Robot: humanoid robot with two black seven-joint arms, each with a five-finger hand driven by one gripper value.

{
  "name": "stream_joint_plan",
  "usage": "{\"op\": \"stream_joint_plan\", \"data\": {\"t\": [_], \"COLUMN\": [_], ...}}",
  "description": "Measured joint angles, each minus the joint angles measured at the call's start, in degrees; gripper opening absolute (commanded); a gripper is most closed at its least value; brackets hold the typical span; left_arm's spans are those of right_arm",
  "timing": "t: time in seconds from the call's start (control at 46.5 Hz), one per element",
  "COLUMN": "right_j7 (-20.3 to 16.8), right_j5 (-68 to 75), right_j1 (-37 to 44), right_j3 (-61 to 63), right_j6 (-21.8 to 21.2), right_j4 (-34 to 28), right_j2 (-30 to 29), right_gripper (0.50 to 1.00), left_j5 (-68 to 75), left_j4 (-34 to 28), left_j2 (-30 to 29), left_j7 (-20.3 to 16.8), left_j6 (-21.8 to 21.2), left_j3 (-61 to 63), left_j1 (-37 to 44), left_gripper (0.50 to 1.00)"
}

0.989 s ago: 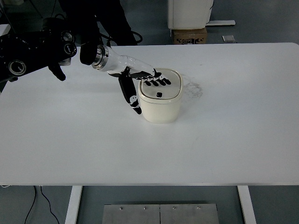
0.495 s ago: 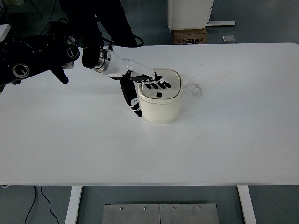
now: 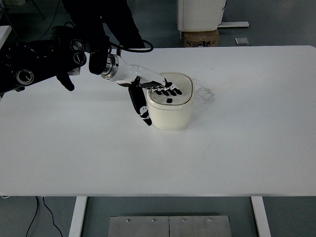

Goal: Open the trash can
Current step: 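Press the left fingers on the lid's black button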

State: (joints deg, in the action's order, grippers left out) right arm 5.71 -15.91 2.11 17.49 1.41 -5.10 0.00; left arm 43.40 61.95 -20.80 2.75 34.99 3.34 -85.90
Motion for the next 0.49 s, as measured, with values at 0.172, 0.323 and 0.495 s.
{"op": "stream_joint_plan", "data": {"t": [0.172, 0.323, 0.495], "right_j7": [0.00, 0.00, 0.00], "right_j5": [0.00, 0.00, 0.00], "right_j1": [-0.01, -0.02, -0.02], "right_j3": [0.00, 0.00, 0.00], "right_j6": [0.00, 0.00, 0.00], "right_j4": [0.00, 0.00, 0.01], "right_j2": [0.00, 0.00, 0.00], "right_gripper": [0.991, 0.991, 0.991], "left_j5": [-0.74, -0.94, -0.98], "left_j4": [-0.04, -0.08, -0.08], "left_j2": [-0.33, -0.61, -0.61], "left_j7": [-0.02, -0.02, -0.02], "left_j6": [0.05, 0.07, 0.02], "left_j3": [-0.07, -0.25, -0.25], "left_j1": [-0.67, -1.53, -1.59], "left_gripper": [1.000, 1.000, 1.000]}}
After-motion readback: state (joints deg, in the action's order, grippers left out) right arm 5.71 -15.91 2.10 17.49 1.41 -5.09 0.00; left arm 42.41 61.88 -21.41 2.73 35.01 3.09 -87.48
